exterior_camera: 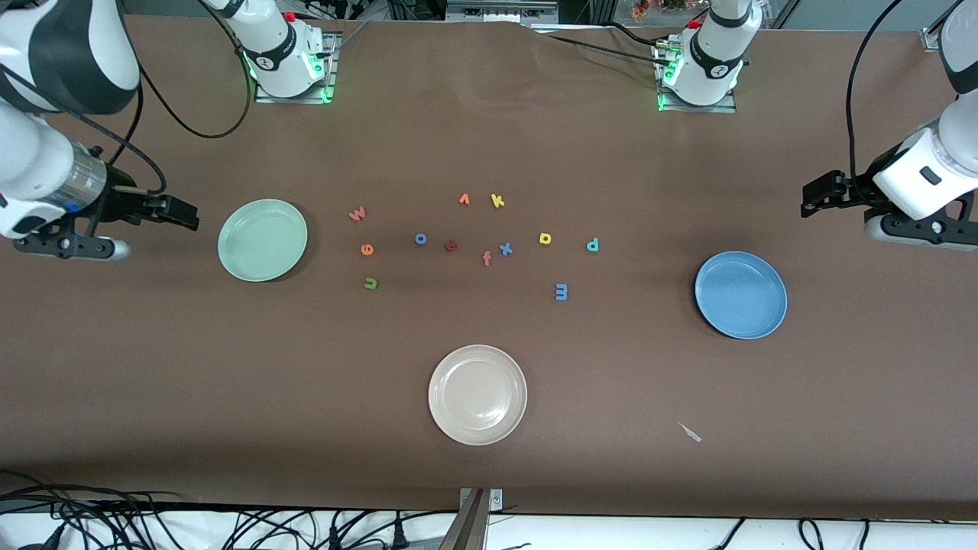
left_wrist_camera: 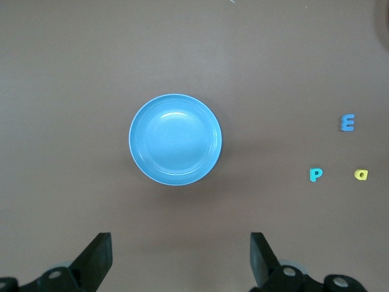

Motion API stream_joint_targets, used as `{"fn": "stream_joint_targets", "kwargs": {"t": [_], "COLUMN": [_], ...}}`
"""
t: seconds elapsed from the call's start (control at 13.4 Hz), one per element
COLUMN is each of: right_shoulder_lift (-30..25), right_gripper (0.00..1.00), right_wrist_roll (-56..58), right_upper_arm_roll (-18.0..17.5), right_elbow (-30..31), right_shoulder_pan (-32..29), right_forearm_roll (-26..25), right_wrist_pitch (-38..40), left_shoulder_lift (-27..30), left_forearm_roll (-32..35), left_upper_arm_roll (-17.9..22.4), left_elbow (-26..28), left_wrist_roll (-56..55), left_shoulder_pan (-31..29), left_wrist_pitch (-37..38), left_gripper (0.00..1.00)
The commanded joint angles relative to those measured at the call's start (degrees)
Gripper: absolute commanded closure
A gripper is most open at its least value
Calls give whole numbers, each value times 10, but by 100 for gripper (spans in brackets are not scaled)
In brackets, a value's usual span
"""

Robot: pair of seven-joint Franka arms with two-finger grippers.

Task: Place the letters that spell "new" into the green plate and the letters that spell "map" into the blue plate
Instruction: 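Move the right gripper to pink W while the left gripper approaches teal P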

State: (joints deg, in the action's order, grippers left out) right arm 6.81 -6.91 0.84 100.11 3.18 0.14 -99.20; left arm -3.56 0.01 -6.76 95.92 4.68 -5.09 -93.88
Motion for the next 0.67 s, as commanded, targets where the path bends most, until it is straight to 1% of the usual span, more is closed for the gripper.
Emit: {"fn": "stream_joint_targets", "kwargs": {"t": [0.0,0.15,0.22,0.3,0.45,0.52,0.6], "right_shoulder_lift": [15,38,40,40,47,53,58], "right_gripper": [0,0,0,0,0,2,3], "right_wrist_roll": [2,3,-8,-29,-105,-143,-200], "right_upper_arm_roll": [2,3,2,0,0,0,0], "right_elbow": [-18,-53,-53,-50,-45,-31,-6], "right_shoulder_pan": [-5,-3,-2,4,23,39,60], "right_forearm_roll": [11,7,8,3,6,6,4], "right_wrist_pitch": [9,10,12,11,2,-12,-46], "left_shoulder_lift": [-26,-31,-43,-56,-71,-81,-94], "left_forearm_roll": [-5,-3,-3,-3,-3,-3,-3], "left_upper_arm_roll": [-20,-35,-50,-73,-117,-135,-151], "left_elbow": [-4,-4,-4,-4,6,8,8], "left_wrist_roll": [-16,-41,-55,-74,-127,-149,-173], "left_shoulder_pan": [17,24,25,25,24,25,25], "left_wrist_pitch": [-6,-5,-5,-6,-25,-32,-45], "left_gripper": [0,0,0,0,0,0,0]}}
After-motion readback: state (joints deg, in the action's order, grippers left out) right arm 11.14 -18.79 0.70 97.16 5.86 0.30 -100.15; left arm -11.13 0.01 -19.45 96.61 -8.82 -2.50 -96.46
